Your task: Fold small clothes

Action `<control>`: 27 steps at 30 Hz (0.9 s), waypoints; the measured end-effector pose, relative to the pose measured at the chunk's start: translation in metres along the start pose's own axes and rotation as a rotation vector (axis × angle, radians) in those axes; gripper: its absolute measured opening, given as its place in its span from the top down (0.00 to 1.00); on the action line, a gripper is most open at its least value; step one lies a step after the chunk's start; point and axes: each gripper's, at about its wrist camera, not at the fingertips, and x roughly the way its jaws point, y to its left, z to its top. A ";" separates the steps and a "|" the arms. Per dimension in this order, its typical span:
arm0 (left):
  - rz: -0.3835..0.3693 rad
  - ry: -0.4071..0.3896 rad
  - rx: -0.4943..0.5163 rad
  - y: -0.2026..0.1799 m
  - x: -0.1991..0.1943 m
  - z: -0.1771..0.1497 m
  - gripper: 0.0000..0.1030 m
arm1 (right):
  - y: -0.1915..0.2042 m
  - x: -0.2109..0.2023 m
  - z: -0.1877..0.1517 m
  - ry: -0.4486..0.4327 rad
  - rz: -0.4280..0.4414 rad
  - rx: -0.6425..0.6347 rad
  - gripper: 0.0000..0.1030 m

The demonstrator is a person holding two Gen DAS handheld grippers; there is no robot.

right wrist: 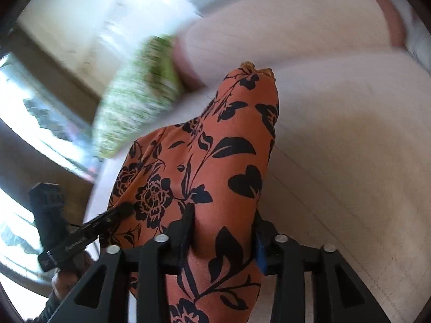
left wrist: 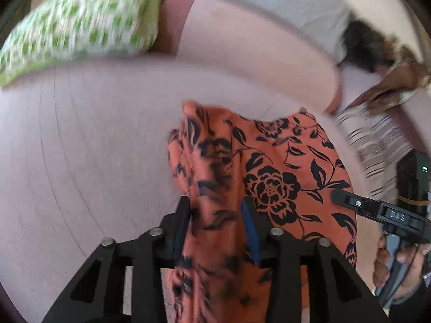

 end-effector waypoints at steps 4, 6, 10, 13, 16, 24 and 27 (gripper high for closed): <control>0.008 -0.015 0.023 0.021 -0.016 -0.020 0.41 | -0.012 -0.009 -0.018 -0.051 -0.091 0.006 0.36; 0.028 -0.086 0.047 0.026 -0.044 -0.022 0.39 | 0.003 -0.037 -0.018 -0.142 -0.137 -0.040 0.36; 0.052 -0.160 0.085 0.012 -0.067 -0.012 0.31 | 0.045 -0.070 -0.025 -0.201 0.025 -0.084 0.23; 0.068 -0.162 0.093 -0.001 -0.070 -0.016 0.23 | 0.061 -0.029 -0.033 -0.092 0.054 -0.093 0.17; 0.149 -0.115 0.108 -0.008 -0.073 -0.027 0.22 | 0.057 0.009 -0.043 -0.002 -0.073 -0.084 0.16; 0.251 -0.199 0.106 -0.031 -0.142 -0.048 0.15 | 0.140 -0.115 -0.082 -0.209 -0.296 -0.284 0.00; 0.234 -0.245 0.094 -0.044 -0.167 -0.056 0.08 | 0.128 -0.152 -0.103 -0.203 -0.347 -0.292 0.00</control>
